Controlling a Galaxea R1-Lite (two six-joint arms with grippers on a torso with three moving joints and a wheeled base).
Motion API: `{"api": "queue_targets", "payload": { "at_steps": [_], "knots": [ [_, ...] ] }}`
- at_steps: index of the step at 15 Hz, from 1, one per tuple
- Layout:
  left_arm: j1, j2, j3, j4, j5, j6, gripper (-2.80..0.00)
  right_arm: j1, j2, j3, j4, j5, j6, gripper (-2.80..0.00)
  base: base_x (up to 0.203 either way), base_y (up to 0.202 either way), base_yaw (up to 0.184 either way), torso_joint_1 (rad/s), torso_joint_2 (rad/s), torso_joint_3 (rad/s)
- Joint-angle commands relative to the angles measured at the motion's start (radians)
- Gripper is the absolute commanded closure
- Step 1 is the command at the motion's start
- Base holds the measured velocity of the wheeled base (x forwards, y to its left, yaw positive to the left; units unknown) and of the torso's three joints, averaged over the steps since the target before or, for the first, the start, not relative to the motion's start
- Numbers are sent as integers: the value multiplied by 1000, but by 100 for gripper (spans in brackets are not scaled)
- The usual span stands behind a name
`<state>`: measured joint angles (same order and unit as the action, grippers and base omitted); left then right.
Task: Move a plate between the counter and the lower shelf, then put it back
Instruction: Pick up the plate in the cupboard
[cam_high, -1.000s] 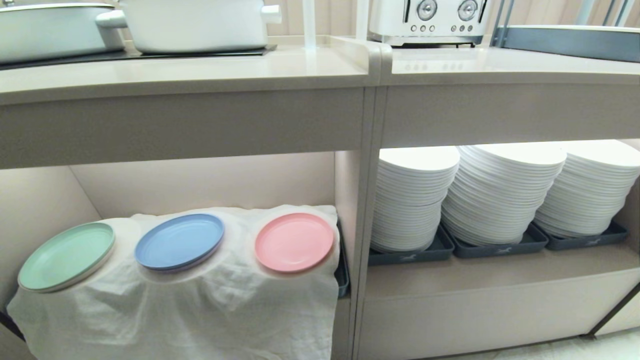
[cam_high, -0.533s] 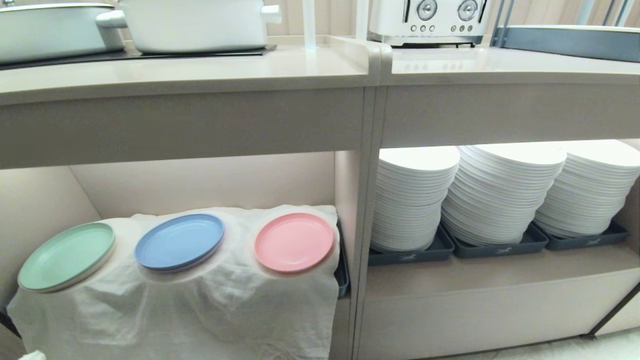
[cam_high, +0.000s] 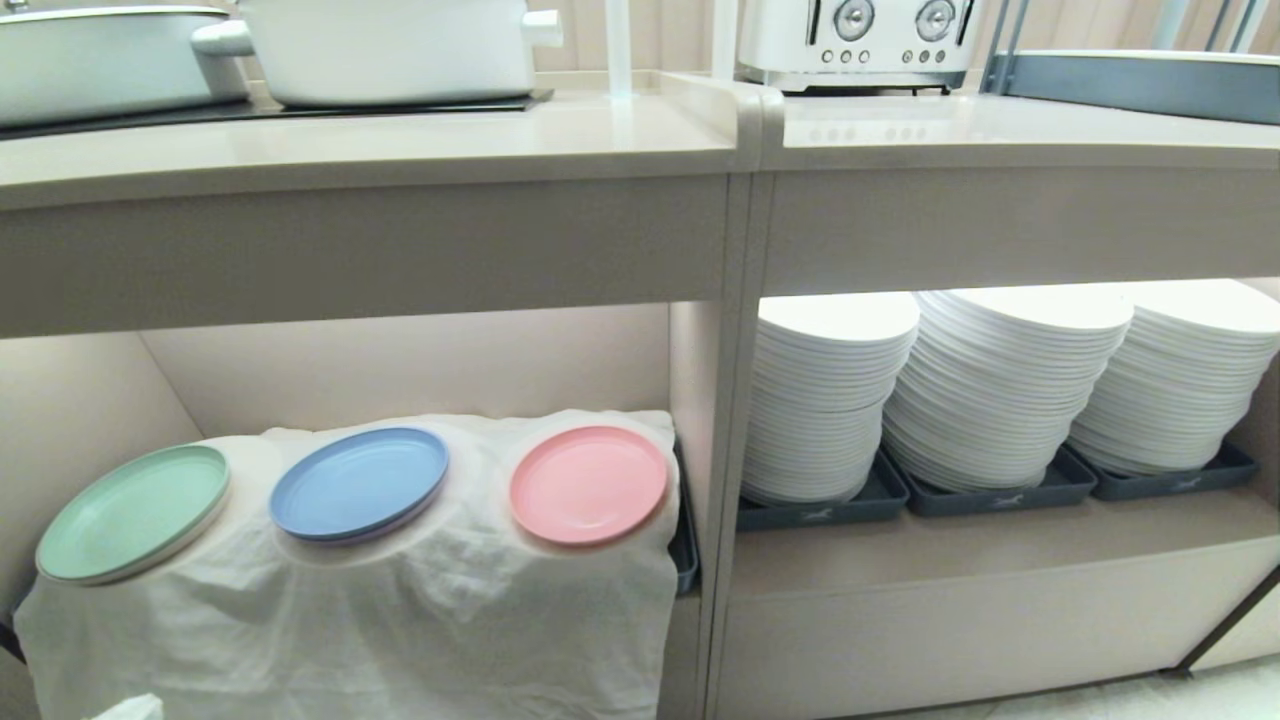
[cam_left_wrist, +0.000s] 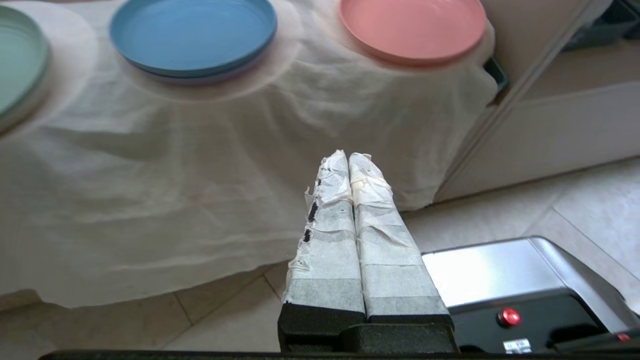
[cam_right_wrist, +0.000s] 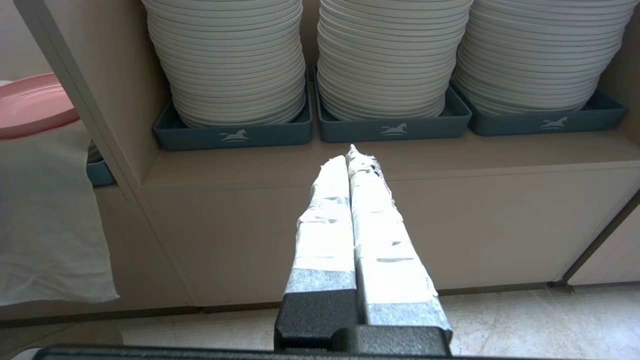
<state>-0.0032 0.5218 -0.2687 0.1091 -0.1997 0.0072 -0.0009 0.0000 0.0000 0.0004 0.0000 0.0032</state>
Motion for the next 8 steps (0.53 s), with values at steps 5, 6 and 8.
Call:
{"api": "queue_targets", "payload": {
  "at_steps": [5,6,8],
  "knots": [
    [-2,210,-34,-11,-48,1,0,1,0,0,0,0,0,0,0,0,0,0,0,0],
    [-4,253,-52,-12,-54,1,0,1,0,0,0,0,0,0,0,0,0,0,0,0],
    [-13,337,-74,-30,-59,2,0,1,0,0,0,0,0,0,0,0,0,0,0,0]
  ]
}}
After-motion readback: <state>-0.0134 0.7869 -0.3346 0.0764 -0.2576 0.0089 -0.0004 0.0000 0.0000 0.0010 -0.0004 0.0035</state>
